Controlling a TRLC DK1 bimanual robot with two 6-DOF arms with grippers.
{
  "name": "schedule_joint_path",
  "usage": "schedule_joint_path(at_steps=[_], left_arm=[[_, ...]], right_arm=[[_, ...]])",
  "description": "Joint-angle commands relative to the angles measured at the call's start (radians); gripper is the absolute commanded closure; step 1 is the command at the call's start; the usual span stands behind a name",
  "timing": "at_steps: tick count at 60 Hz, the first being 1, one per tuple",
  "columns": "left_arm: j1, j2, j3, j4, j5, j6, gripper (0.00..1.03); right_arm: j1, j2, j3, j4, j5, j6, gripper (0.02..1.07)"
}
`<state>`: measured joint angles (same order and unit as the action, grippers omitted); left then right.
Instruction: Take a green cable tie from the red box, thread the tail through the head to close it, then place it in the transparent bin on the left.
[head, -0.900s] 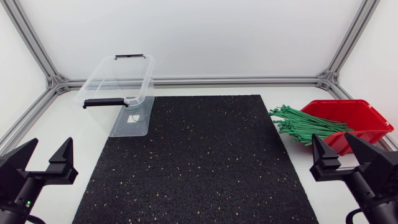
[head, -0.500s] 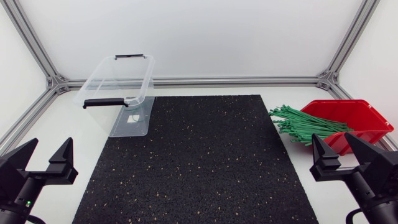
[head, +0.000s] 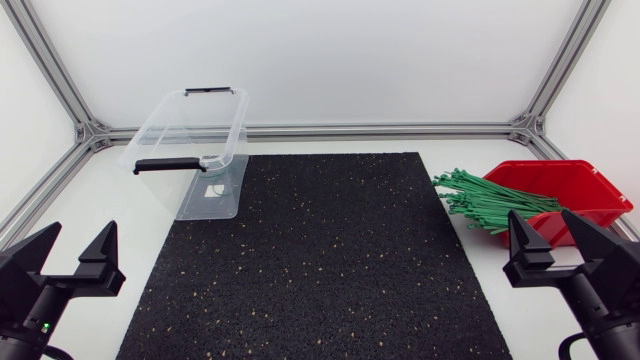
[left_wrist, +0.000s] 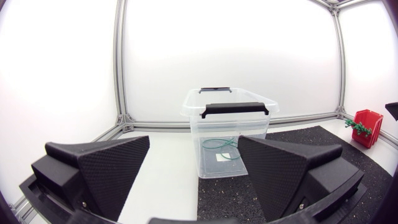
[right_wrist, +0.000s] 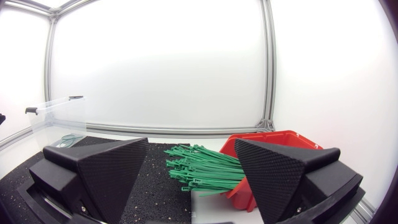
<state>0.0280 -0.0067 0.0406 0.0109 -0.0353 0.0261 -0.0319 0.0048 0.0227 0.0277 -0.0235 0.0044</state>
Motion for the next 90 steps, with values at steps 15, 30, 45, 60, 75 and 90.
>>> schedule_joint_path(at_steps=[15,30,45,60,75,90], left_arm=[[0.003,-0.007,-0.041,-0.009,-0.009,-0.005,0.04],[0.003,-0.007,-0.041,-0.009,-0.009,-0.005,0.04],[0.003,-0.007,-0.041,-0.009,-0.008,-0.005,0.04],[0.003,-0.007,-0.041,-0.009,-0.009,-0.005,0.04],[0.004,-0.007,-0.041,-0.009,-0.008,-0.005,0.04],[0.003,-0.007,-0.041,-0.009,-0.008,-0.005,0.04]], right_arm=[[-0.014,0.132,0.198,0.020,0.025,0.025,0.06],[-0.086,0.445,0.408,-0.009,0.010,0.003,0.06],[-0.250,0.765,0.688,-0.150,-0.182,-0.012,0.06],[-0.264,0.979,0.885,-0.339,-0.239,-0.046,0.06],[-0.312,1.201,1.105,-0.650,-0.359,-0.274,0.08],[-0.329,1.304,1.195,-0.719,-0.385,-0.523,0.12]])
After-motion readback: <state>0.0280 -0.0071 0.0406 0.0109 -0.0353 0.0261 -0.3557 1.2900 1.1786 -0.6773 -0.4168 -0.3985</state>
